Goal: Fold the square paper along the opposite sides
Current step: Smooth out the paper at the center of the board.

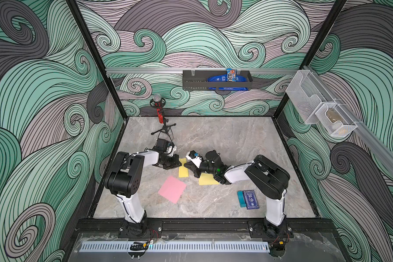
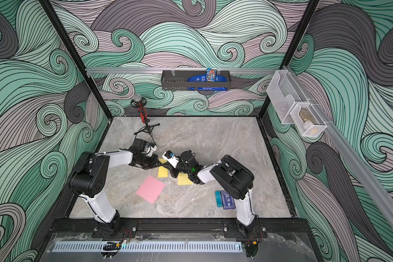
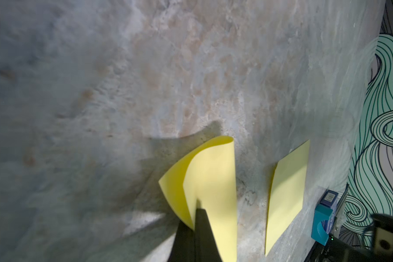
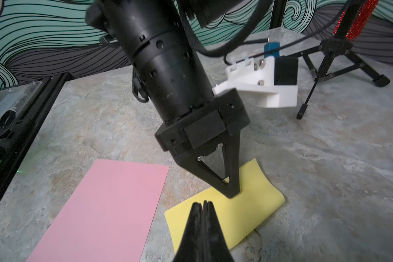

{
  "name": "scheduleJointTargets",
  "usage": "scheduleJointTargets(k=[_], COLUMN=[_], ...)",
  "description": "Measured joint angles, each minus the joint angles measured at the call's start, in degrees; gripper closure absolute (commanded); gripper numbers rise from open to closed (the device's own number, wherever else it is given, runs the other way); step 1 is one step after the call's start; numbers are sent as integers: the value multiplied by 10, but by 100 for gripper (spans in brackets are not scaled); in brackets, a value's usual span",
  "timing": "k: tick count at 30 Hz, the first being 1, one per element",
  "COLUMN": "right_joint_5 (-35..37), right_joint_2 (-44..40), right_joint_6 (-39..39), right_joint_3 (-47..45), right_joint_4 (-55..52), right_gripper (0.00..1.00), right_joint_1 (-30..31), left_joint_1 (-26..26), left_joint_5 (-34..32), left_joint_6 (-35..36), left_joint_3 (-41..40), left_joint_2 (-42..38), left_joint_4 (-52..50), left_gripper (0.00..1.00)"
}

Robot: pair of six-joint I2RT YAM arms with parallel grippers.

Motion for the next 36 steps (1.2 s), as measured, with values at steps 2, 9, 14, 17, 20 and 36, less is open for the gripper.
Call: scheduleJointTargets(k=[2,9,14,17,20,36], right_joint_5=[-2,-2,0,4,6,-54], right_joint_2=[15,49,50,42,22,-98], right_joint_6=[1,1,1,1,2,93], right_joint_3=[0,-1,-16,-37,-64,-101], right_joint_4=[-8,-26,-23,-7,-5,97], right_gripper=[100,100,100,100,100,100], right_joint_1=[0,0,1,3,5,-63], left_joint_1=[0,1,1,1,0,-30], left_joint_5=[2,7,8,9,12,68], left_joint_6=[-1,-1,-1,-1,-1,8], left_joint_3=[0,0,0,0,-1,-15], left_joint_2=[1,3,3,3,3,-35], left_joint_4=[1,3,3,2,2,17], left_gripper=[100,100,100,100,100,100])
